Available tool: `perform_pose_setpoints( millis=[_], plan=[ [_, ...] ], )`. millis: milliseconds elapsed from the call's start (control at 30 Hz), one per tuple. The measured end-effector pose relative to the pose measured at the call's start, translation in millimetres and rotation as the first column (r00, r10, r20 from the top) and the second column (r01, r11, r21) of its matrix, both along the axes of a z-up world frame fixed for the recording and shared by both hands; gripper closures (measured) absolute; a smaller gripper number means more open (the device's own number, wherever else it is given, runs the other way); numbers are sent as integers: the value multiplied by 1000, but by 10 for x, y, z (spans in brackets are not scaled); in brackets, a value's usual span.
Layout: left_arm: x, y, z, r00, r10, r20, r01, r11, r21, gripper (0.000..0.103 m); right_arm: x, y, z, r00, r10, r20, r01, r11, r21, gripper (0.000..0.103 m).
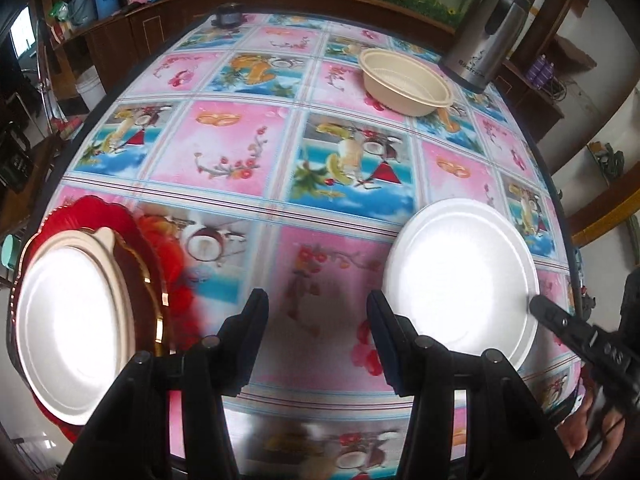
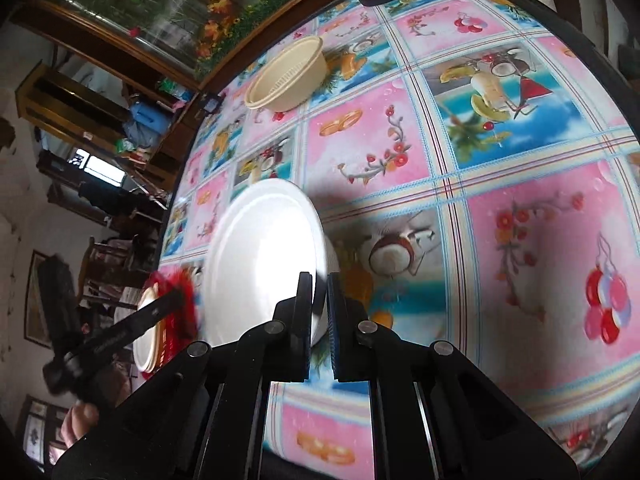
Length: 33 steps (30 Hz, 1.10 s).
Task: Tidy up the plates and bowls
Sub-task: 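Lift the white foam bowl with the right gripper toward the left tool, then lower the white foam bowl onto the stack held by the left gripper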
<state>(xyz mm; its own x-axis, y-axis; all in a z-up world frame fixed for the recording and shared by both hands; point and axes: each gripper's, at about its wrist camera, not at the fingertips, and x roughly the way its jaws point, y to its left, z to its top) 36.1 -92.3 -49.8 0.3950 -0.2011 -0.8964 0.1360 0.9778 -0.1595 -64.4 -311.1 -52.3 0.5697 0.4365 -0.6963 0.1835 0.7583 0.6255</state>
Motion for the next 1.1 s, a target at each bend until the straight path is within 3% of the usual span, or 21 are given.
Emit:
perform_pose_setpoints(
  millis=[133, 300, 433, 500, 633, 967, 1100],
  plan=[
    [3, -88, -41, 1000, 4, -12, -3, 1000, 31, 52, -45, -24, 7, 1000, 11, 26, -12, 1000, 25, 97],
    [63, -107, -124, 998, 24, -62, -26, 999, -30, 51, -39, -78, -85, 999, 17, 31, -19, 997, 70, 97],
    [111, -201, -171, 994, 9, -107, -13, 999, -37, 51, -32, -119, -121, 999, 19, 37, -22, 995, 99, 97],
    [121, -228, -171, 994, -3, -111, 0, 1000, -19, 51, -36, -144, -129, 999, 15, 37, -19, 994, 105, 97],
    [150, -170, -165, 992, 24, -121, -33, 997, -72, 50, -31, -162, -144, 999, 21, 37, -25, 993, 113, 97],
    [156, -363, -370, 983, -44, -176, 27, 995, -97, 50, 3, -135, -173, 998, 49, 27, -52, 991, 123, 96],
    [144, -366, -374, 986, -54, -159, 37, 994, -104, 52, 22, -200, -212, 999, 39, -1, -38, 989, 141, 96]
  ],
)
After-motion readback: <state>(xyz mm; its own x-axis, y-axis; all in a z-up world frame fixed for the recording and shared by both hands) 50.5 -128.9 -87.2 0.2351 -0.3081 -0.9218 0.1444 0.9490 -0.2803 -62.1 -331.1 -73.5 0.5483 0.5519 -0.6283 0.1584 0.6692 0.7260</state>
